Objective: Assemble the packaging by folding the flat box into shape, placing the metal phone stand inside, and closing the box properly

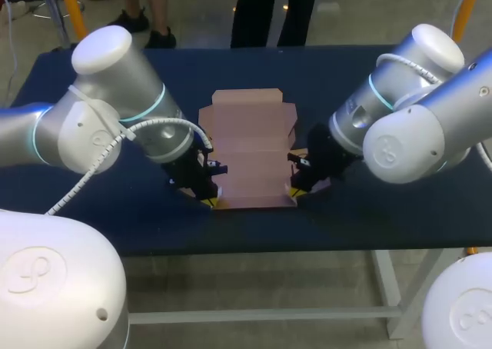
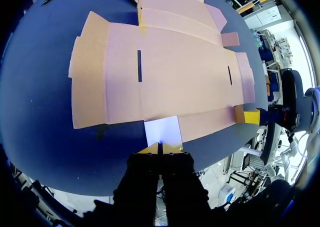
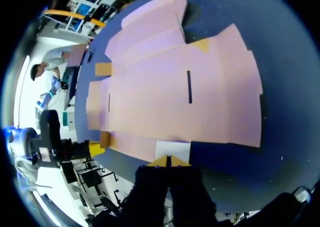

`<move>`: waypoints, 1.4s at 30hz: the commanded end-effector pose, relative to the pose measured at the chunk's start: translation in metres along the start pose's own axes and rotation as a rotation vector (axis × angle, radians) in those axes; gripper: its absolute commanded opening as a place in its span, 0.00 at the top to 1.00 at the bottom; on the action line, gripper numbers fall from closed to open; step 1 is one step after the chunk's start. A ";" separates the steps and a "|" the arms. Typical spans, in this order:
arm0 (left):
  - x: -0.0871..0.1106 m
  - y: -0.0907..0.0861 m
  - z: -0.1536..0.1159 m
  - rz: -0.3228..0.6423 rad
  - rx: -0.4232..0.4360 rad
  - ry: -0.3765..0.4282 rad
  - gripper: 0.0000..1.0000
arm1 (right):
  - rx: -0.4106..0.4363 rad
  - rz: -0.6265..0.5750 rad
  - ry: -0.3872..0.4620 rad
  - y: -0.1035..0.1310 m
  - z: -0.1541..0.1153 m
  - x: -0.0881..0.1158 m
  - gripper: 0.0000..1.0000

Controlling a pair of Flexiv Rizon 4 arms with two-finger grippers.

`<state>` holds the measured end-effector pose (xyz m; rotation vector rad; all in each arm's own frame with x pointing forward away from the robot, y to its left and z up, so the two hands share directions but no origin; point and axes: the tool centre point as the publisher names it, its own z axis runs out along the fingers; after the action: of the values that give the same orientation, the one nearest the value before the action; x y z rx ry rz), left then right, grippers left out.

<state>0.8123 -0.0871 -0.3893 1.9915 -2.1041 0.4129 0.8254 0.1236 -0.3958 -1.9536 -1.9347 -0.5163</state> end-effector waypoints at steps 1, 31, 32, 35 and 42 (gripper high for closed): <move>0.003 -0.001 0.002 0.002 -0.001 -0.007 1.00 | -0.007 -0.002 -0.020 -0.001 0.005 0.004 1.00; 0.014 0.001 0.016 0.032 0.053 -0.030 1.00 | -0.041 -0.033 -0.093 -0.007 0.017 0.006 1.00; 0.014 0.002 0.016 0.032 0.056 -0.030 1.00 | -0.044 -0.034 -0.096 -0.008 0.017 0.006 1.00; 0.014 0.003 0.017 0.029 0.072 -0.035 1.00 | -0.051 -0.035 -0.107 -0.008 0.019 0.007 1.00; 0.012 0.004 0.019 0.029 0.093 -0.039 1.00 | -0.060 -0.041 -0.121 -0.009 0.023 0.006 1.00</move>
<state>0.8111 -0.1042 -0.4007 2.0272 -2.1739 0.4840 0.8188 0.1358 -0.4082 -1.9928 -2.0419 -0.4498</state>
